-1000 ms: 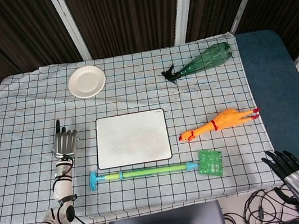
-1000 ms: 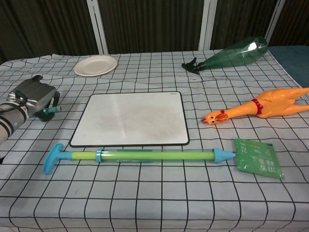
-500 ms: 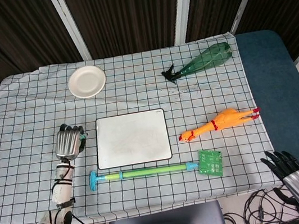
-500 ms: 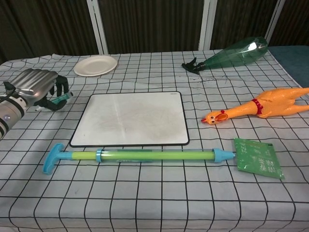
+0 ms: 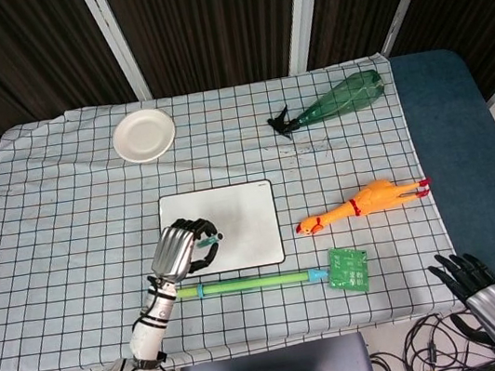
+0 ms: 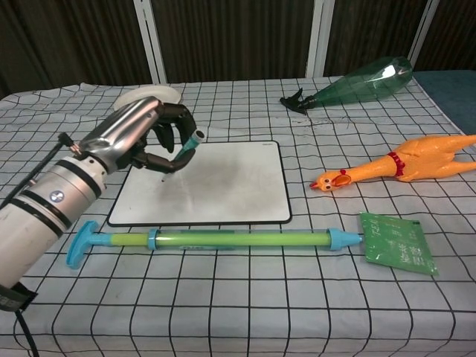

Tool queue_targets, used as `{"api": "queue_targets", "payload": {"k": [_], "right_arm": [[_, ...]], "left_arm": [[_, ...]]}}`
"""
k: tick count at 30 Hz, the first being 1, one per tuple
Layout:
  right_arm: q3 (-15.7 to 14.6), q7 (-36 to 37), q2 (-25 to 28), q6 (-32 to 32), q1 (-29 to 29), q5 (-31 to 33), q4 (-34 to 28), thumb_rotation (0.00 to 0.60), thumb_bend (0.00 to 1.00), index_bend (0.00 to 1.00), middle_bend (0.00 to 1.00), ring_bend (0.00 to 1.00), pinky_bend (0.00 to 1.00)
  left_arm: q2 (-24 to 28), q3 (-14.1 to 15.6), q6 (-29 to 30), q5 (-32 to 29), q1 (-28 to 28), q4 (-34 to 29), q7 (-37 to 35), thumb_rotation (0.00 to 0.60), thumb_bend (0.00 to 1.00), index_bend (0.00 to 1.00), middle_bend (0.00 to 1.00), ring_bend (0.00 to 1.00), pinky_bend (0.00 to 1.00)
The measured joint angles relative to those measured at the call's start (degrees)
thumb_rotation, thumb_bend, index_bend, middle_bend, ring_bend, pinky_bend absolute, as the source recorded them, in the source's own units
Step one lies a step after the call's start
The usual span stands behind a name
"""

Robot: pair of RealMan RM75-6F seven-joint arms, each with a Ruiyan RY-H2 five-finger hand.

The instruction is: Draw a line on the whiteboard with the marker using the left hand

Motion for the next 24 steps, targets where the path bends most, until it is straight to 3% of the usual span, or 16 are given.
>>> {"api": "queue_targets", "payload": {"k": [8,24], "right_arm": [[-0.4,0.9,0.4,0.3,0.1,-0.7,0.4,0.600,0.33,0.00,0.00,0.00,0.07],[-0.4,0.2,1.8,1.7,-0.3,-1.4,-0.1,0.600,0.33,0.00,0.00,0.00,0.07]], "left_arm": [[-5.0,-2.5,-0.9,-1.2,-2.2,4.3,3.7,0.600,0.57,0.77,0.77,0.56,0.49],[-6.4,-5.1,-3.5,-5.1,-2.3,5.4,2.9,0.600,0.57,0.77,0.78,0.56,0.49]]}}
